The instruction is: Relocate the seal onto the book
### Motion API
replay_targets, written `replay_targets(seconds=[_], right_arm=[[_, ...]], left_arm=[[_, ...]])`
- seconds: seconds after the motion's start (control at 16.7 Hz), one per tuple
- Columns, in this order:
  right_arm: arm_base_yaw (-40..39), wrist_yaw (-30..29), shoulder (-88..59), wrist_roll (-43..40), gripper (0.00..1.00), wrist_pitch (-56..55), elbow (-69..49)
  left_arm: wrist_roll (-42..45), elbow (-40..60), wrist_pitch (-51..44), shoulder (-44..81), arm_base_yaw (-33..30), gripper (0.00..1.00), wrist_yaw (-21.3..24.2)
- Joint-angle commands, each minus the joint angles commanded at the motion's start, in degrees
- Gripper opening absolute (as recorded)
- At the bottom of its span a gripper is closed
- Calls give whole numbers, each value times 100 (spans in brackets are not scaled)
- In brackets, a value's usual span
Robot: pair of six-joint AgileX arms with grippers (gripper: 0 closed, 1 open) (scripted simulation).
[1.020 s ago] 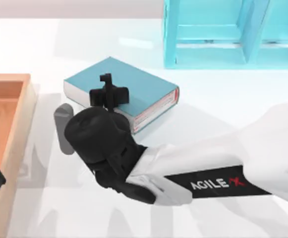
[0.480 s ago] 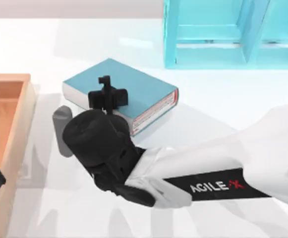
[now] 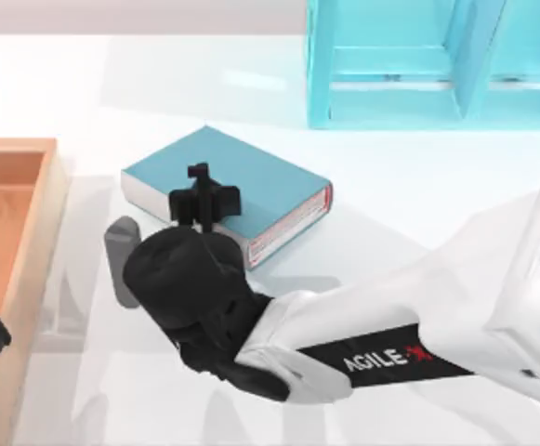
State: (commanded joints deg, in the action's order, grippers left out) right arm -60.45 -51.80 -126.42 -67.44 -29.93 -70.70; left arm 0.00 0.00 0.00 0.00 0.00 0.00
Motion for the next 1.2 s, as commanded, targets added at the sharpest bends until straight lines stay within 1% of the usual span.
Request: replay_targets(seconds=[0.3, 1.08, 1.14, 1.2], right_arm=[[3, 3, -71, 7, 0, -107, 29], [3, 3, -71, 7, 98, -107, 29], [3, 3, -71, 7, 100, -107, 29], [3, 3, -71, 7, 100, -107, 29]], left_arm=[[0, 0, 0, 0, 0, 100, 0], [0, 0, 0, 0, 0, 100, 0], [0, 0, 0, 0, 0, 100, 0], [0, 0, 0, 0, 0, 100, 0]])
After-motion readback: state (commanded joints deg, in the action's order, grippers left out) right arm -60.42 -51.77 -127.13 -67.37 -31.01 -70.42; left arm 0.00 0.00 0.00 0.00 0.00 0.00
